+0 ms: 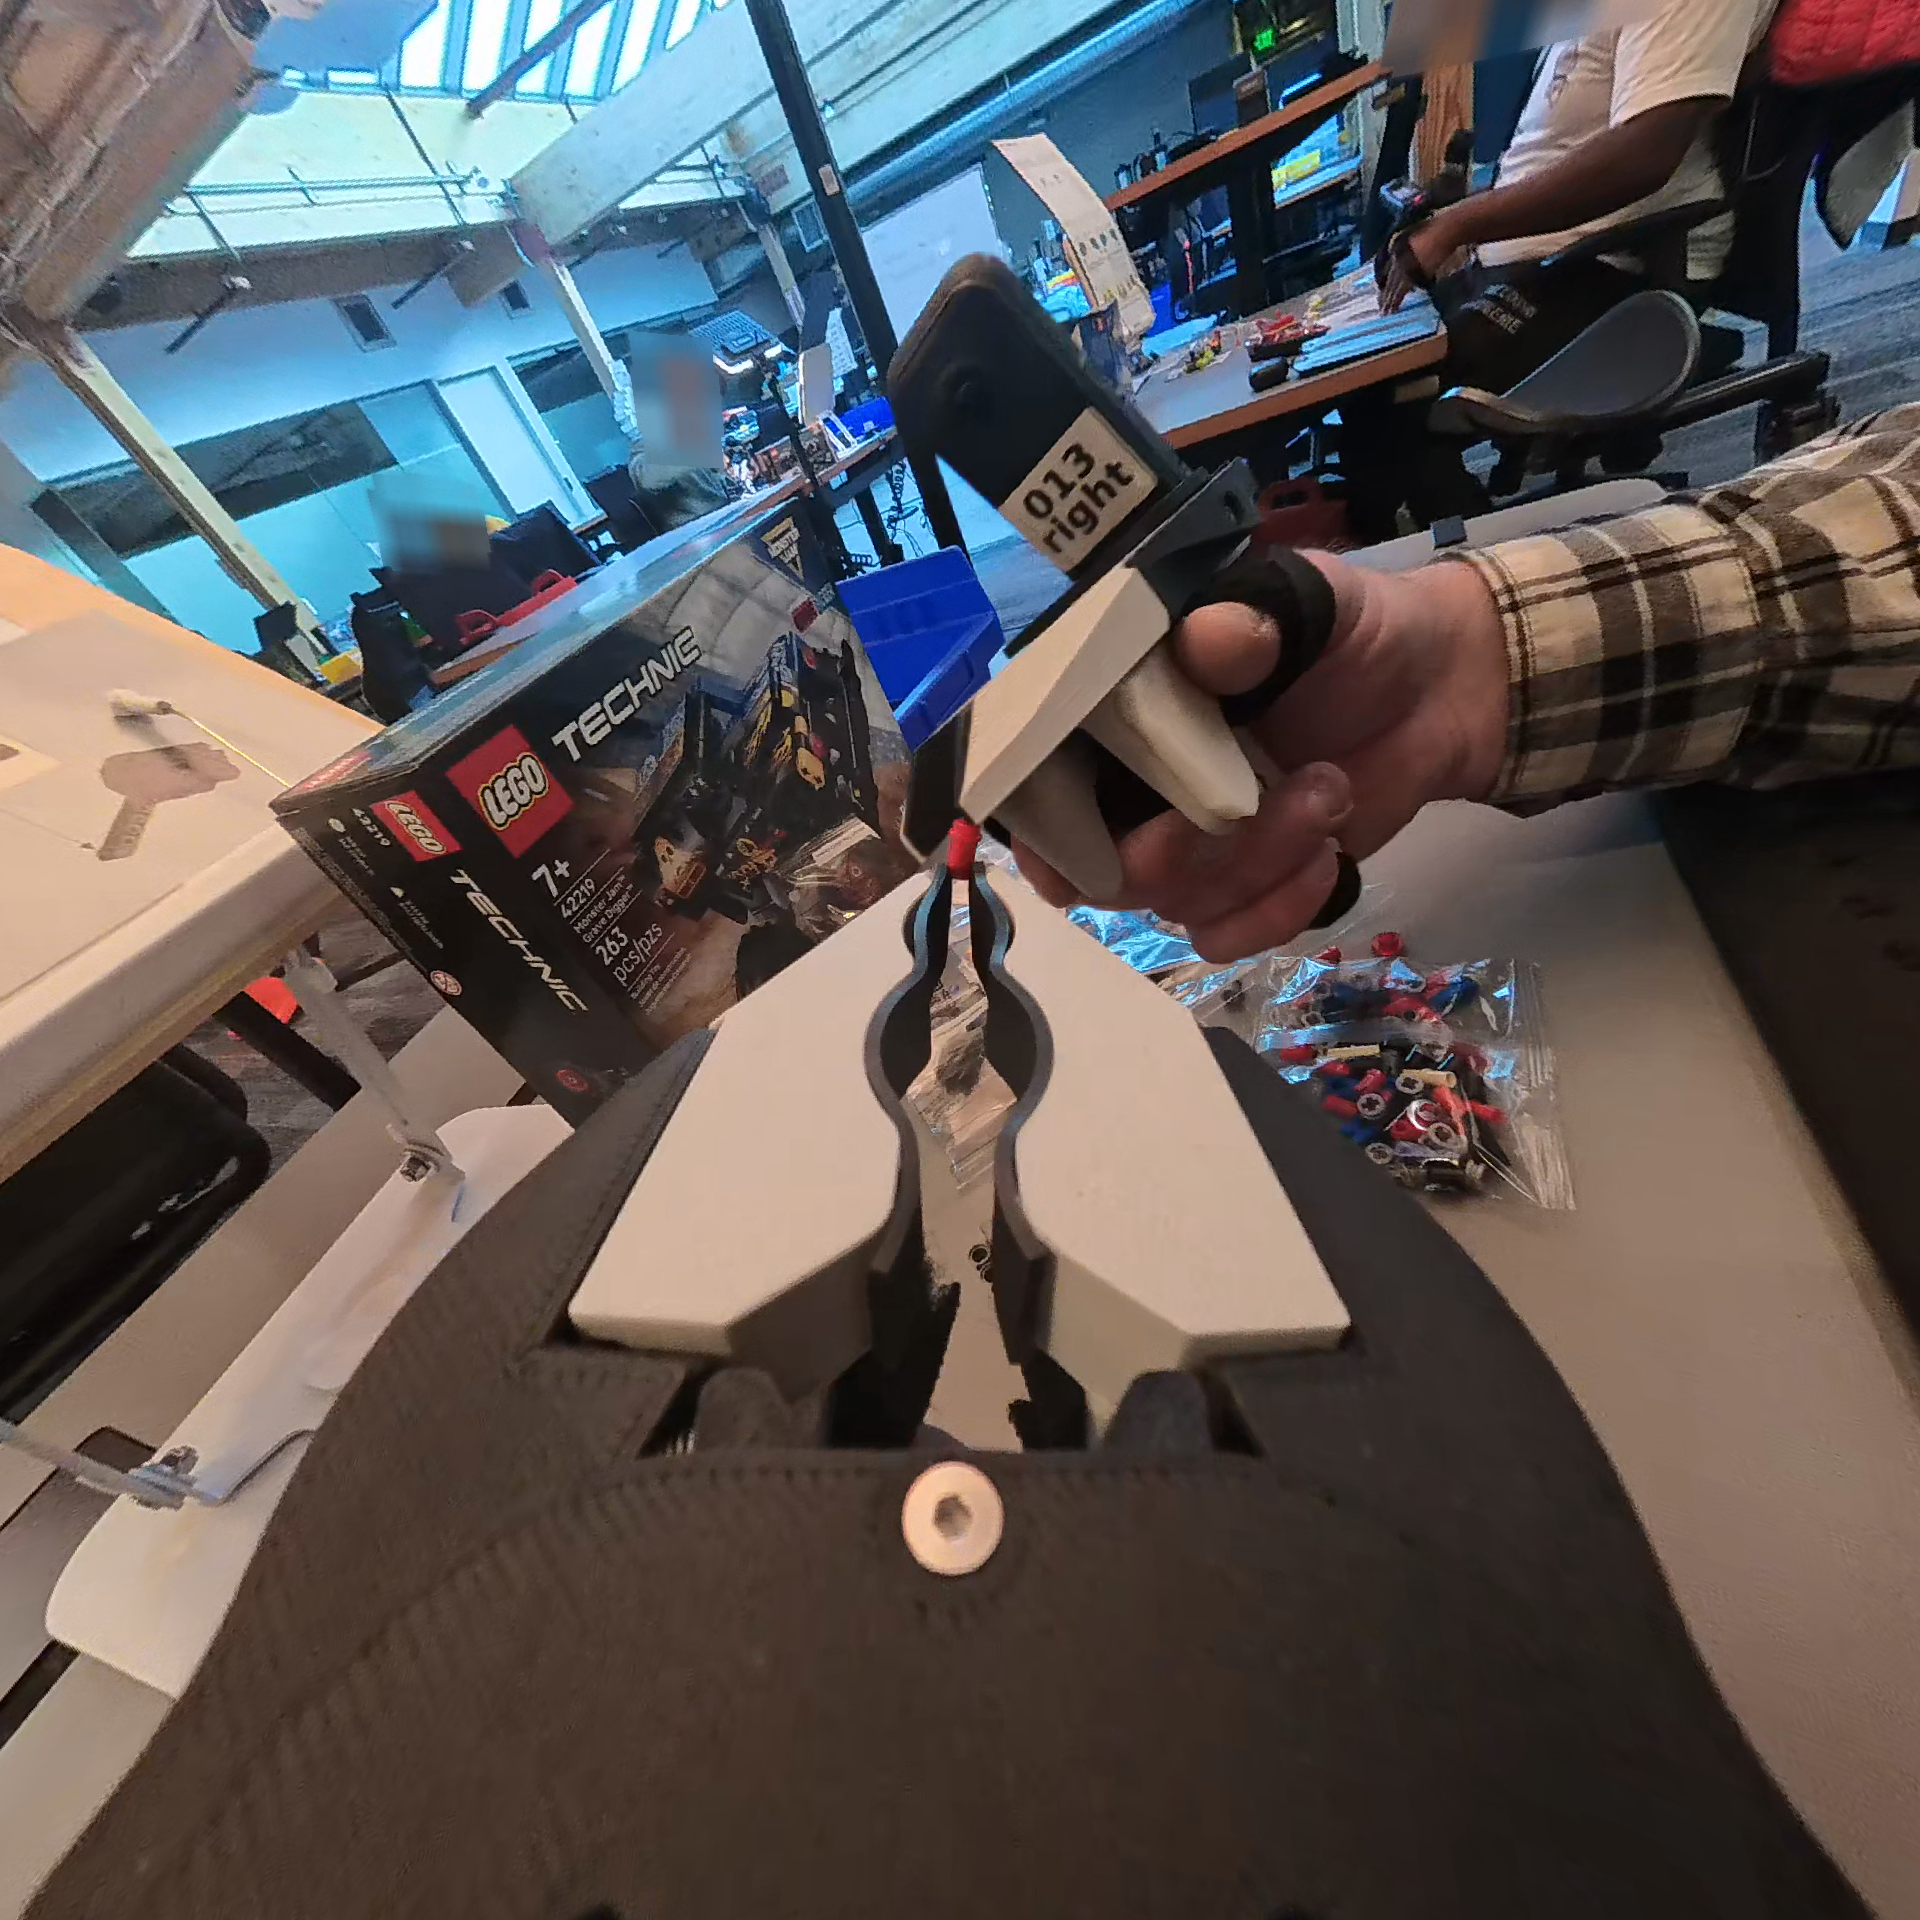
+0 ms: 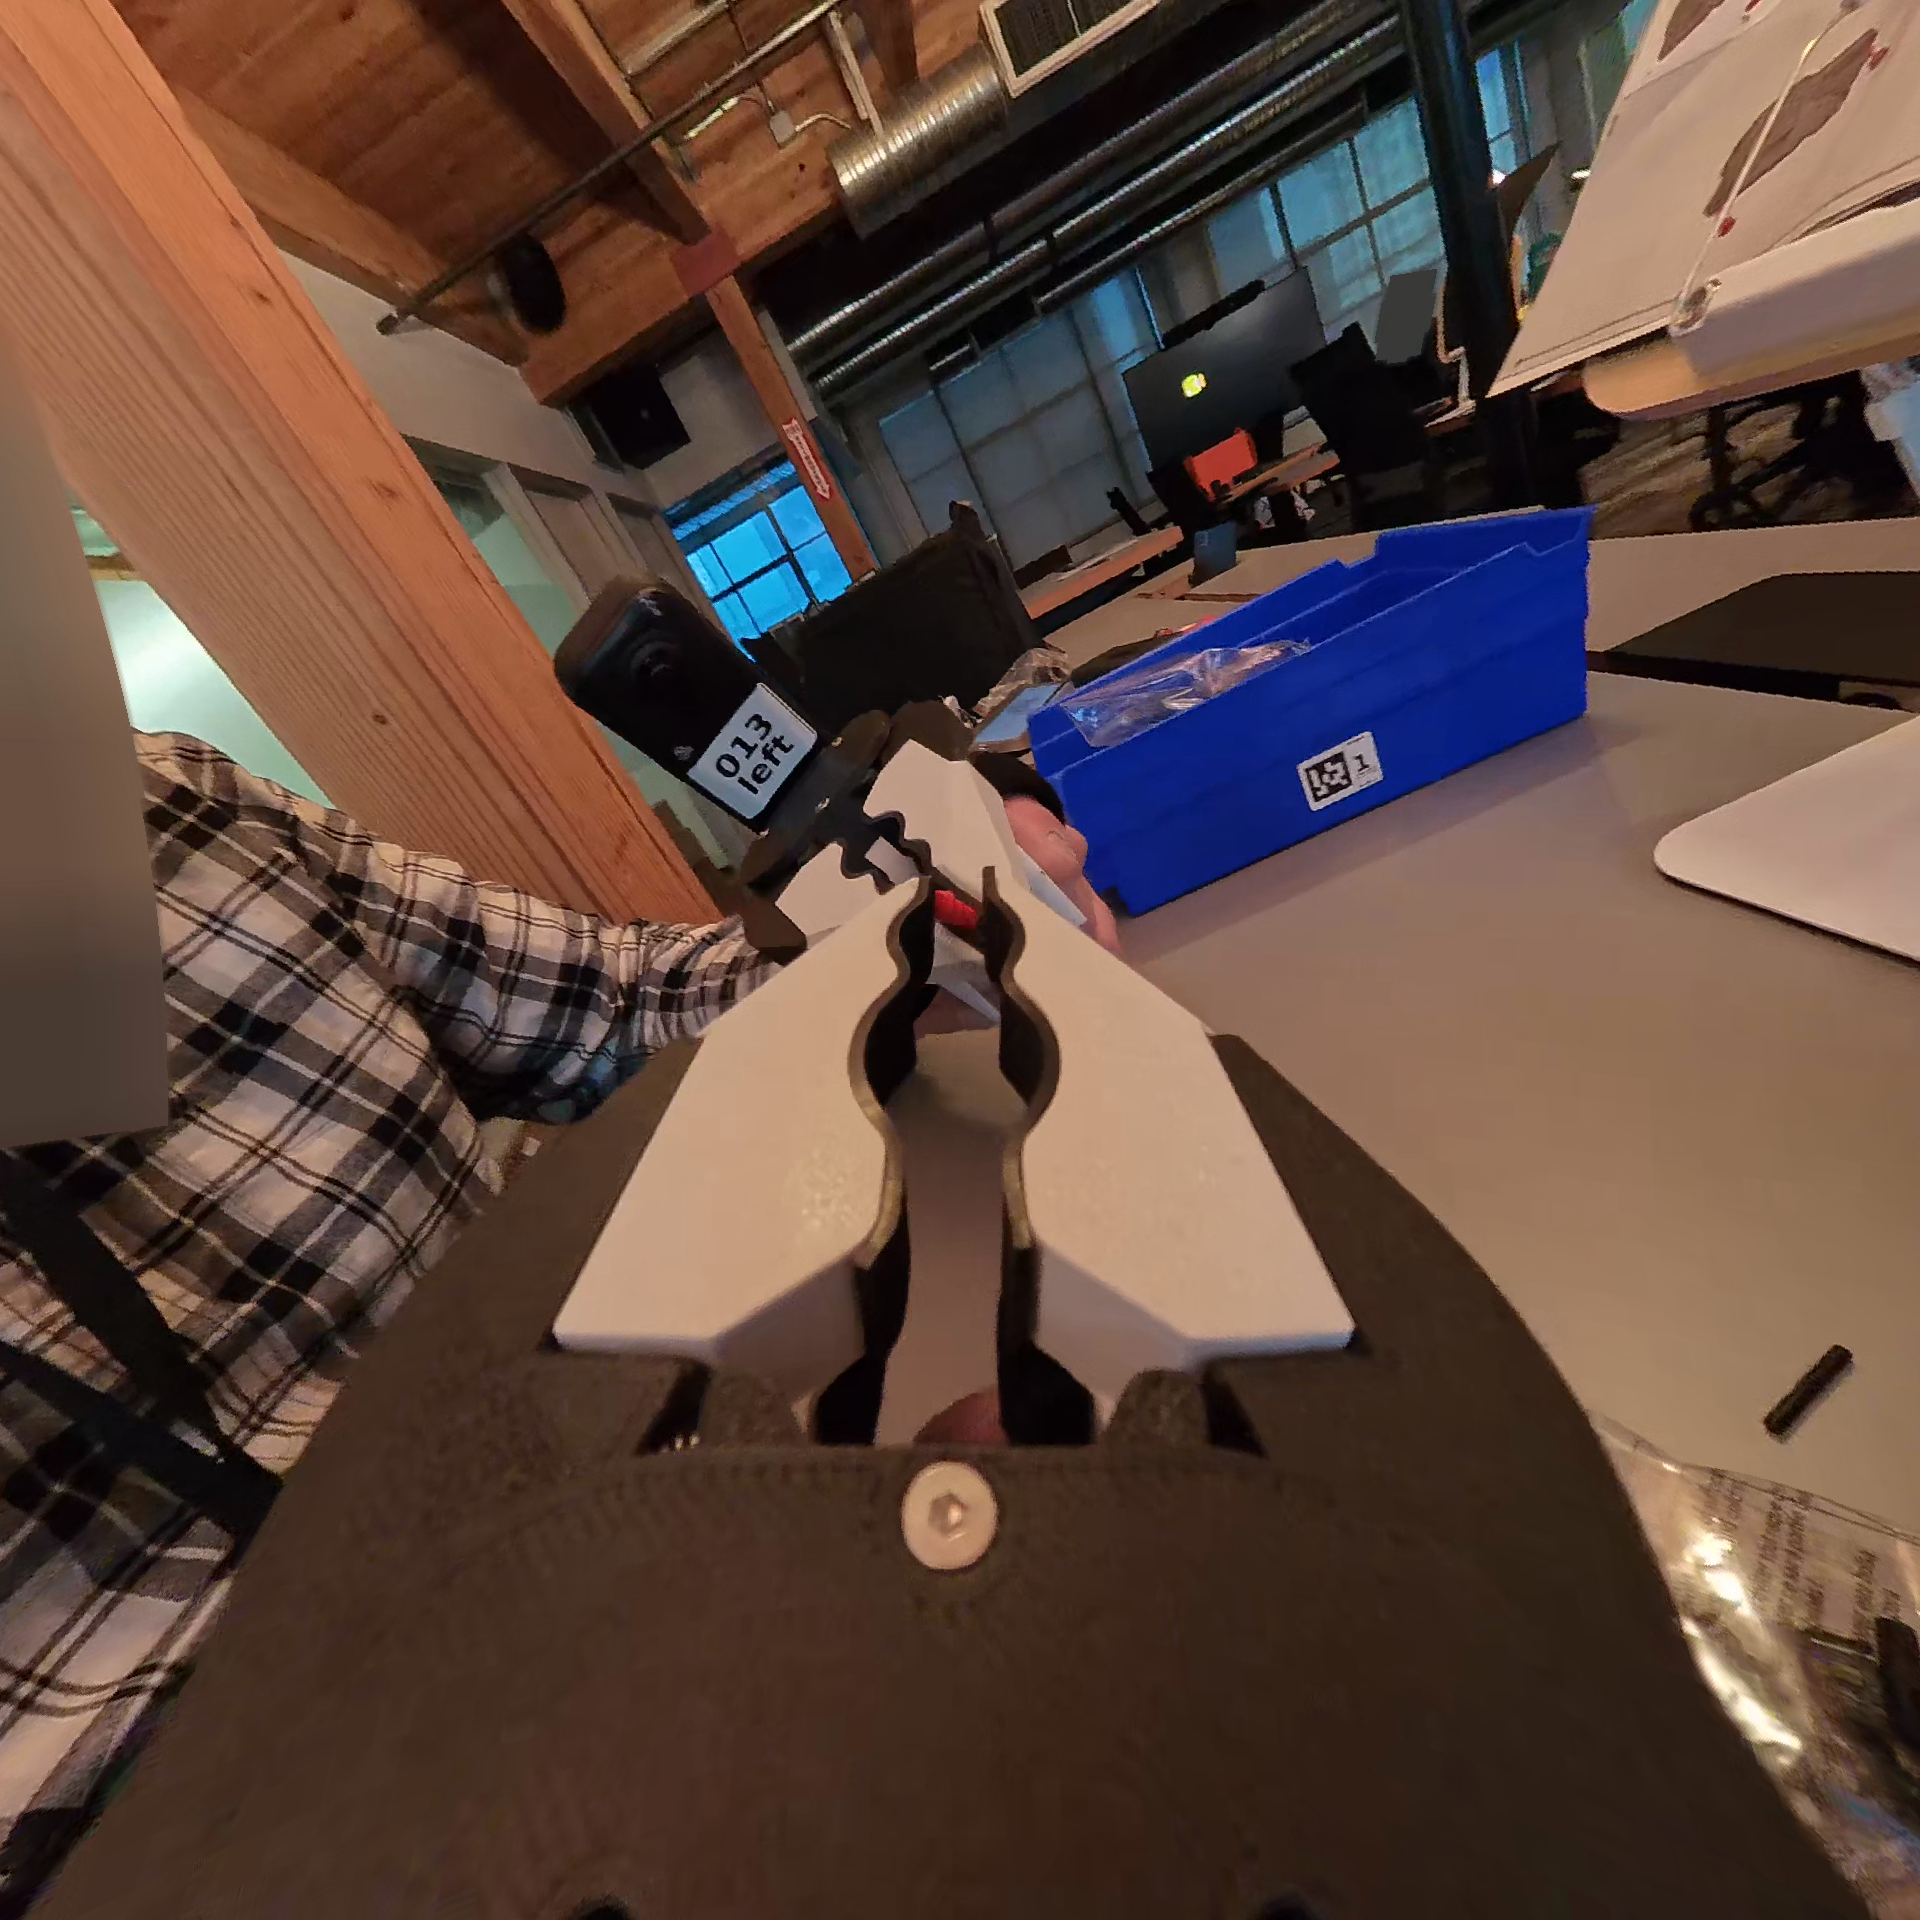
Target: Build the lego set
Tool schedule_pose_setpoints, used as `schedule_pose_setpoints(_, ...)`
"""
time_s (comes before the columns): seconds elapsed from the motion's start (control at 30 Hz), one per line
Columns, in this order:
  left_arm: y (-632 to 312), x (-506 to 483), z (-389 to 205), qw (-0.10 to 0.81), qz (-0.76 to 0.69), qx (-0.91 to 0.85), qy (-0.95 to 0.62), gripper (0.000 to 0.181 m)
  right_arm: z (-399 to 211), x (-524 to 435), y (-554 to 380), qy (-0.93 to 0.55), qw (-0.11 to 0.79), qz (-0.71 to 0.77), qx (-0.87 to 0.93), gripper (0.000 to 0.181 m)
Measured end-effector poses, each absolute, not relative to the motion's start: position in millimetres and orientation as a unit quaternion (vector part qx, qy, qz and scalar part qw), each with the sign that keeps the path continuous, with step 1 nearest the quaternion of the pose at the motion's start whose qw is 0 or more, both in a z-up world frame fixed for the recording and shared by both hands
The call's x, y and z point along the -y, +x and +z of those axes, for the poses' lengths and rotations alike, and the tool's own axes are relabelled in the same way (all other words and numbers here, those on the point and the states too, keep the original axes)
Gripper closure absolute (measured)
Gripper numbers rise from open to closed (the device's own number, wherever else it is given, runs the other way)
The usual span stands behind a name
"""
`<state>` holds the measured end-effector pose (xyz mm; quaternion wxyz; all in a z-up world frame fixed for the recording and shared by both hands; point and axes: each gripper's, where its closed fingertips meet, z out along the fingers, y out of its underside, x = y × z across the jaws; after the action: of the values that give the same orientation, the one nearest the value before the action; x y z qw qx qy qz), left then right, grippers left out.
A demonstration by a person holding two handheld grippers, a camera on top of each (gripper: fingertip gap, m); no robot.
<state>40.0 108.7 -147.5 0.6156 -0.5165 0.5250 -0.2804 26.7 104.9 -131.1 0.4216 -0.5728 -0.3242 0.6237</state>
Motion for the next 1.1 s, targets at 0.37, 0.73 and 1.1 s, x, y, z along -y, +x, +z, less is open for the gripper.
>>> schedule_pose_setpoints(0.37,39,-115,-158,0.595,-0.259,-0.540,-0.536,0.180,-144,-115,31,-0.614,0.552,0.316,0.467,0.179)
schedule_pose_setpoints(0.73,42,-115,-165,0.590,-0.237,-0.556,-0.535,0.181,-150,-110,27,-0.613,0.543,0.298,0.490,0.172)
schedule_pose_setpoints(1.1,40,-119,-165,0.595,-0.230,-0.554,-0.534,0.179,-153,-111,29,-0.621,0.533,0.305,0.487,0.178)
